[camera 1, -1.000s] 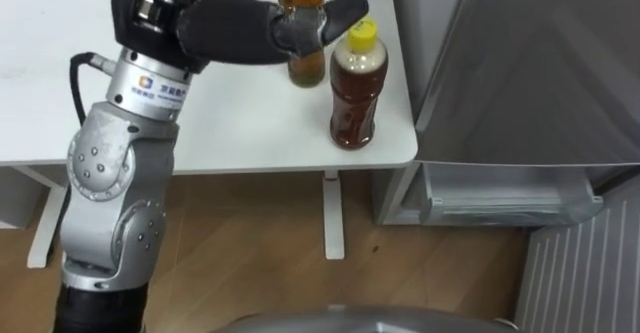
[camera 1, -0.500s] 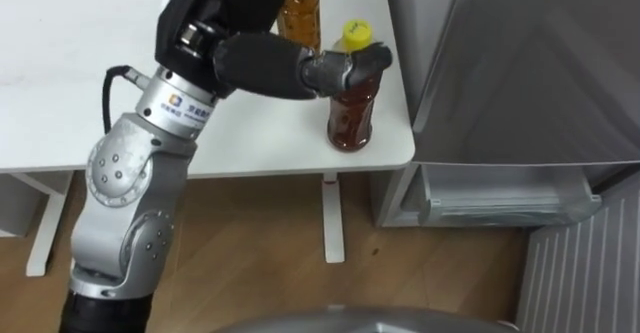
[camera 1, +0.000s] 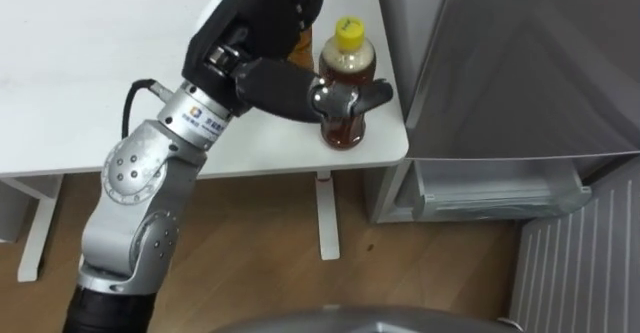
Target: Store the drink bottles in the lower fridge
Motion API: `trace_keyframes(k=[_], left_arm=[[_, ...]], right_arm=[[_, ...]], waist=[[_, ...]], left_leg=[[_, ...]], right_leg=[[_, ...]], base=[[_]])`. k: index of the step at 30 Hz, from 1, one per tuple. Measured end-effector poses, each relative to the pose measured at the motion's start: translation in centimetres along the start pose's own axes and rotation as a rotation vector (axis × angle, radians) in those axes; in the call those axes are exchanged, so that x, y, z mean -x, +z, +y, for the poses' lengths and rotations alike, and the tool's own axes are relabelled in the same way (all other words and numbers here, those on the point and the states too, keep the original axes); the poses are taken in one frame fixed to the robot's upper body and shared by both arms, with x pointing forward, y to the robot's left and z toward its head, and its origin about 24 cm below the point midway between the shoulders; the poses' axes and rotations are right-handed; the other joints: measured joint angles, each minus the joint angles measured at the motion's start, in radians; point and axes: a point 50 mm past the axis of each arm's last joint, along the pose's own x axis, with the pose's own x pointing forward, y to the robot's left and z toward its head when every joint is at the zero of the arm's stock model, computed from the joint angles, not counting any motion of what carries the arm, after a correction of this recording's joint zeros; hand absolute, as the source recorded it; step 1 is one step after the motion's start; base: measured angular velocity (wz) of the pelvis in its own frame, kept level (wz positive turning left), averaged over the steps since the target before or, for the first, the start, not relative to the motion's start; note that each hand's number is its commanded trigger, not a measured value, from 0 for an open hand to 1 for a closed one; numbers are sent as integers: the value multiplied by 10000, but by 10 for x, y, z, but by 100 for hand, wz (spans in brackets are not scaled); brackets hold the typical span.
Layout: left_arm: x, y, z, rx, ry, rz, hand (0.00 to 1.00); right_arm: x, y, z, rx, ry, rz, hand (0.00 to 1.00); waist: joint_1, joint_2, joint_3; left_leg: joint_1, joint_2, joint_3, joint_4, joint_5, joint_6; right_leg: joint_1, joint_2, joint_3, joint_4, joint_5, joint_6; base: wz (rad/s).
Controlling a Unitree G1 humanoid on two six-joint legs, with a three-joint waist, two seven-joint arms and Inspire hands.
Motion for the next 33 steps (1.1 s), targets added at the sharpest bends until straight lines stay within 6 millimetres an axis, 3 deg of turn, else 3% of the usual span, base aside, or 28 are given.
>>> trace_keyframes(k=[7,23,33], left_arm=[[0,-6,0,101,-51,237,0],[5,-10,2,40,6,591,0],[12,-23,5,307,312,1125,0]], right_arm=[[0,3,-1,2,-41,-120,0],[0,4,-1,-53,30,-172,0],[0,3,-2,-38,25,-140,0]], waist=[[-1,155,52],[40,224,27],[36,297,-19]], left_leg=[[-14,0,11,-20,0,0],[13,22,48,-66,2,-2],[-18,28,49,-25,1,-2]], right_leg=[[-41,2,21,-4,0,0],[-32,18,34,-16,0,-1],[-23,20,37,26,6,-10]], base=[[0],[0],[0]])
